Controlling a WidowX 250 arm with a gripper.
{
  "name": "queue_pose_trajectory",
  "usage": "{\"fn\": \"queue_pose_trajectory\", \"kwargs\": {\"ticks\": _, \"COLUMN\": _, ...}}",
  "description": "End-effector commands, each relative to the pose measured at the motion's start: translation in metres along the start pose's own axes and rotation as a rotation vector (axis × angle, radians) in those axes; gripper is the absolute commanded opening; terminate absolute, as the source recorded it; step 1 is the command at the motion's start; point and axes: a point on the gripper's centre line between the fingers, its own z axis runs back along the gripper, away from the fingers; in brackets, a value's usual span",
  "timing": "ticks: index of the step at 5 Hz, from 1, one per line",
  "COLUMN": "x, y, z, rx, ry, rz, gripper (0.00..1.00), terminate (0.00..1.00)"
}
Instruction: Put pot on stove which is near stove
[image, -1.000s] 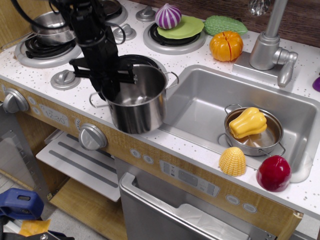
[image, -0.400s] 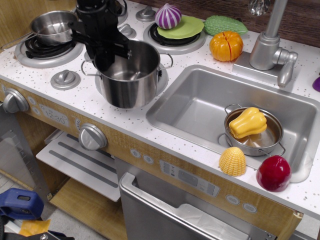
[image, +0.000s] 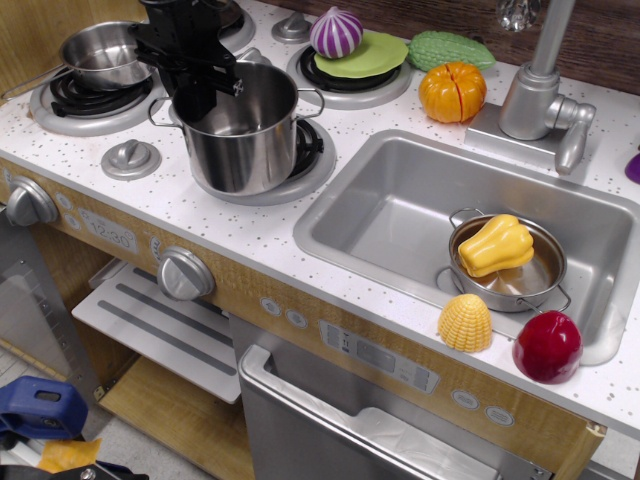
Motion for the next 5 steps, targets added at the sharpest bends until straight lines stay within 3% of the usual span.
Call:
{"fn": "queue_pose_trajectory", "kwargs": {"ticks": 1, "x": 0.026, "y": 0.022, "z": 0.003, "rx": 0.008, "ry": -0.067, "rz": -0.045, "gripper": 0.00, "terminate": 0.00}}
{"fn": "queue_pose_trajectory", "kwargs": {"ticks": 4, "x": 0.046, "y": 0.025, "z": -0.009, "rx": -0.016, "ry": -0.088, "rz": -0.082, "gripper": 0.00, "terminate": 0.00}}
{"fn": "queue_pose_trajectory", "kwargs": {"ticks": 5, "x": 0.045, "y": 0.023, "z": -0.010, "rx": -0.033, "ry": -0.092, "rz": -0.085, "gripper": 1.00, "terminate": 1.00}}
